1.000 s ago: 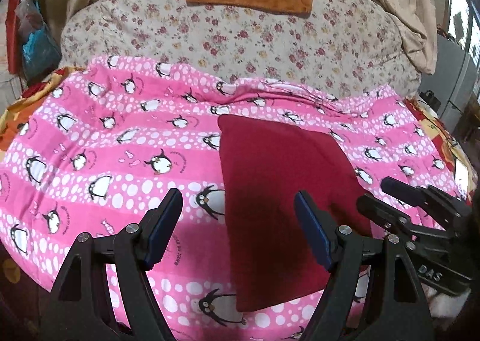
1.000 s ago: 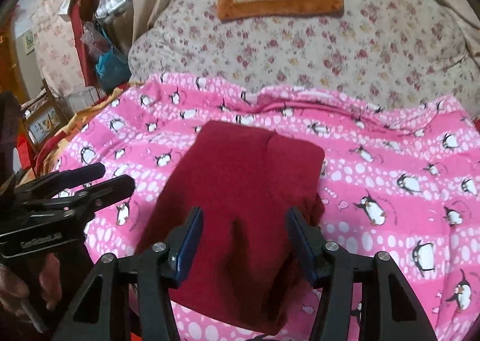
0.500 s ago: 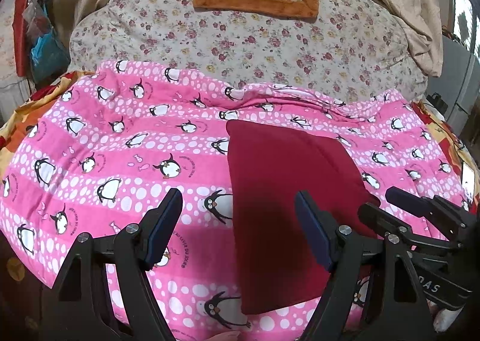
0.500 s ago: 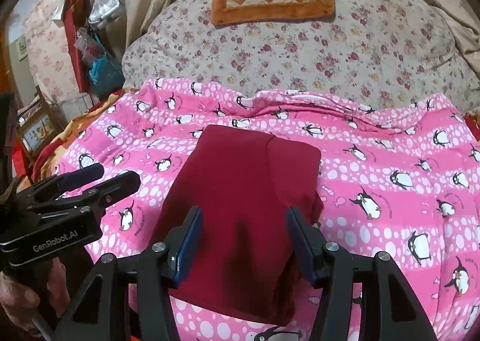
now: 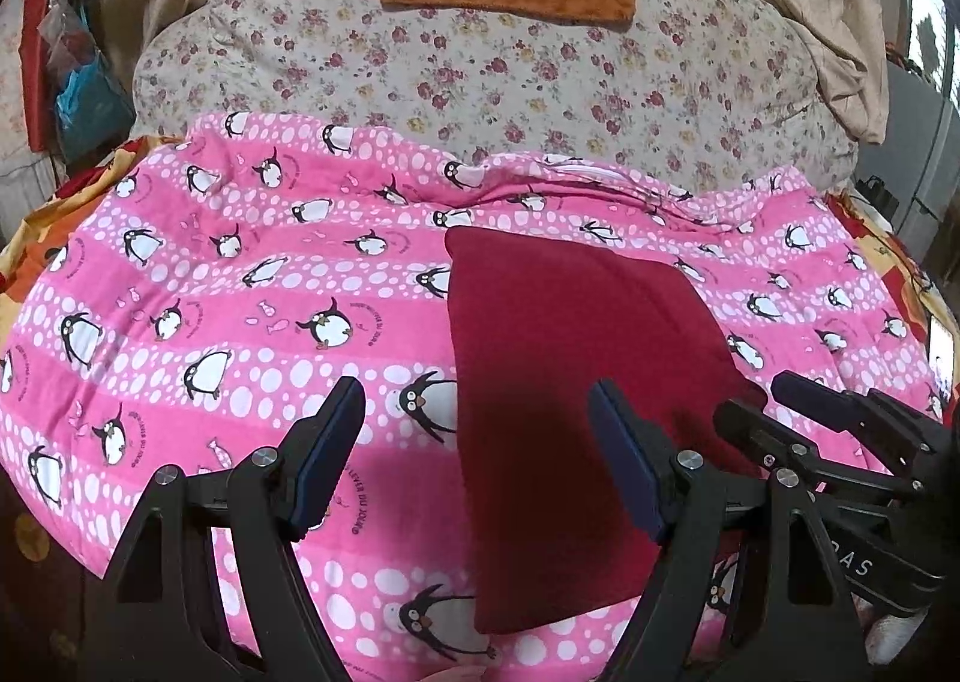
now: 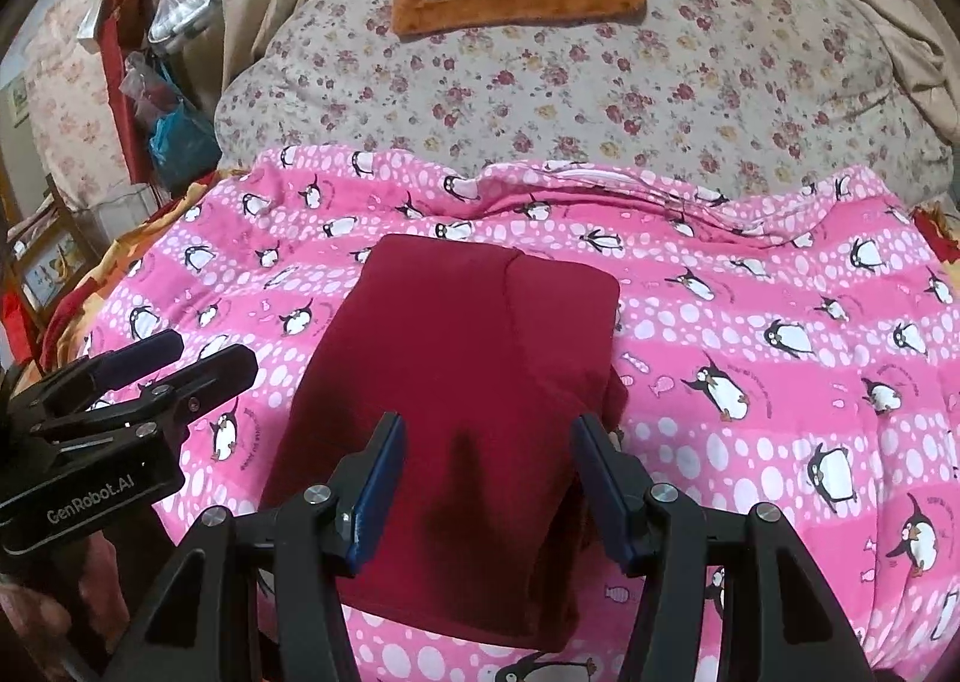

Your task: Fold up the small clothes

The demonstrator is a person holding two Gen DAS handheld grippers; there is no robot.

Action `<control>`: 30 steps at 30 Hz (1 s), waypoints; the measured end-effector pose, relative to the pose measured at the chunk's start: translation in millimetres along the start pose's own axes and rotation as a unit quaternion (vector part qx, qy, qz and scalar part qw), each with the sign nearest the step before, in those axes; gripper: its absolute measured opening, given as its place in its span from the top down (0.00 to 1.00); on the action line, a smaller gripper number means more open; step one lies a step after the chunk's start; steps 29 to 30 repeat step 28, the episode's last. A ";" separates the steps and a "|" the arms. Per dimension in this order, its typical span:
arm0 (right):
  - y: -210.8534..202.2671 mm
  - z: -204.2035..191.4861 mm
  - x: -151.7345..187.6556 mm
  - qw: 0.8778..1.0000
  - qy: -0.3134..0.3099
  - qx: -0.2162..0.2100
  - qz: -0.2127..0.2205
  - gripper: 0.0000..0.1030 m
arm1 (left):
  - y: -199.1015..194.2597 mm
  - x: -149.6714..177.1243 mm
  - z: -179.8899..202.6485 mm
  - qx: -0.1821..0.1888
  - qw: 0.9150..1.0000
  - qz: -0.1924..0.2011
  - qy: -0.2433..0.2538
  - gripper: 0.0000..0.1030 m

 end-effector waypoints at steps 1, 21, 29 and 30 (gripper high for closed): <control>0.5 -0.1 0.0 1.000 0.000 0.000 0.000 0.46 | 1.3 -0.1 0.2 0.001 1.000 -0.001 0.000 0.25; 14.6 3.9 -4.4 1.000 -0.001 0.004 -0.011 0.46 | 18.5 -8.3 0.3 0.019 1.000 -0.012 -0.006 0.25; 20.3 8.7 -7.1 1.000 0.000 0.006 -0.014 0.46 | 29.1 -10.5 -6.0 0.017 1.000 -0.016 -0.005 0.25; 20.3 8.7 -7.1 1.000 0.000 0.006 -0.014 0.46 | 29.1 -10.5 -6.0 0.017 1.000 -0.016 -0.005 0.25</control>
Point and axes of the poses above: each gripper's, at about its wrist camera, not at the fingertips, and y roughly the way its jaws point, z to its right, x to its underside, the point moved 3 cm from there along y, roughly the way its jaws point, and after that the axes turned 2 degrees about x, right-handed, at the moved point
